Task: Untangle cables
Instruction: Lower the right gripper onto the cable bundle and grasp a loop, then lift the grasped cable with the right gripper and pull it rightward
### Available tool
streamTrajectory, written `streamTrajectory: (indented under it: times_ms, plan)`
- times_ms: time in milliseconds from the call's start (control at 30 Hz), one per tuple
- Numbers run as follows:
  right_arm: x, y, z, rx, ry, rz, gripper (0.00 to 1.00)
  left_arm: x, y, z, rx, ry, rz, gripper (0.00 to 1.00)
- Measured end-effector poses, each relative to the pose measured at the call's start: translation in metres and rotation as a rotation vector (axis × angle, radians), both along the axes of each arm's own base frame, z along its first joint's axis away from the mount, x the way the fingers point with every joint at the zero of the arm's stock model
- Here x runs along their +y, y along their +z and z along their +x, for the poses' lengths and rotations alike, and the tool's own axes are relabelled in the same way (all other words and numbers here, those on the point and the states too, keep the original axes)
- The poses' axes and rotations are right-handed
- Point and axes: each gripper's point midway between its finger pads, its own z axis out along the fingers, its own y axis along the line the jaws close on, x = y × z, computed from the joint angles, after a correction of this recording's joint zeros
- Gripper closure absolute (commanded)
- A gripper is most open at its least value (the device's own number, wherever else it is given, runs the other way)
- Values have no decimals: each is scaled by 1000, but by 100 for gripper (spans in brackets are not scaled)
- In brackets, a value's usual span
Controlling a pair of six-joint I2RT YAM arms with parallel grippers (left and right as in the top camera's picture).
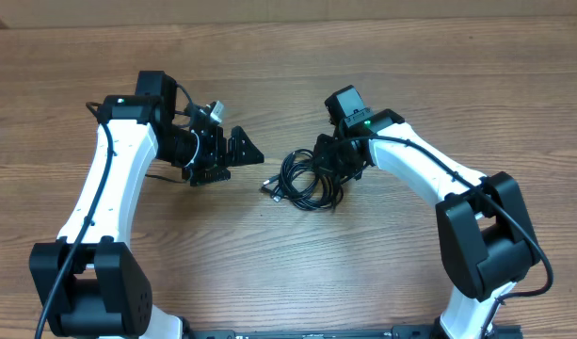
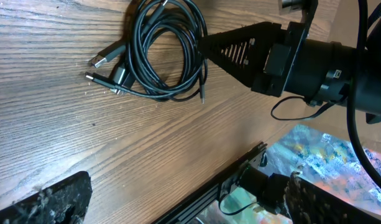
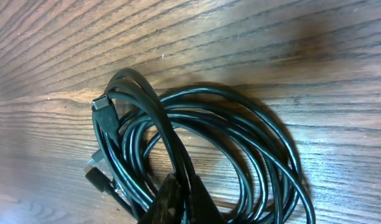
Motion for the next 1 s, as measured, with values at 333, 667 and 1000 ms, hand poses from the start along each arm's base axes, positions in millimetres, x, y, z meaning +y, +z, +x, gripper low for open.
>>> streamTrajectory:
  times_ms: [333, 667, 1000]
  plan:
    - [31, 83, 3, -97, 65, 220, 96, 0, 0, 0, 0, 0, 0, 1]
    - [34, 306, -40, -550, 210, 545, 96, 0, 0, 0, 0, 0, 0, 1]
    - [-27, 216, -39, -275, -118, 134, 96, 0, 0, 0, 0, 0, 1, 0]
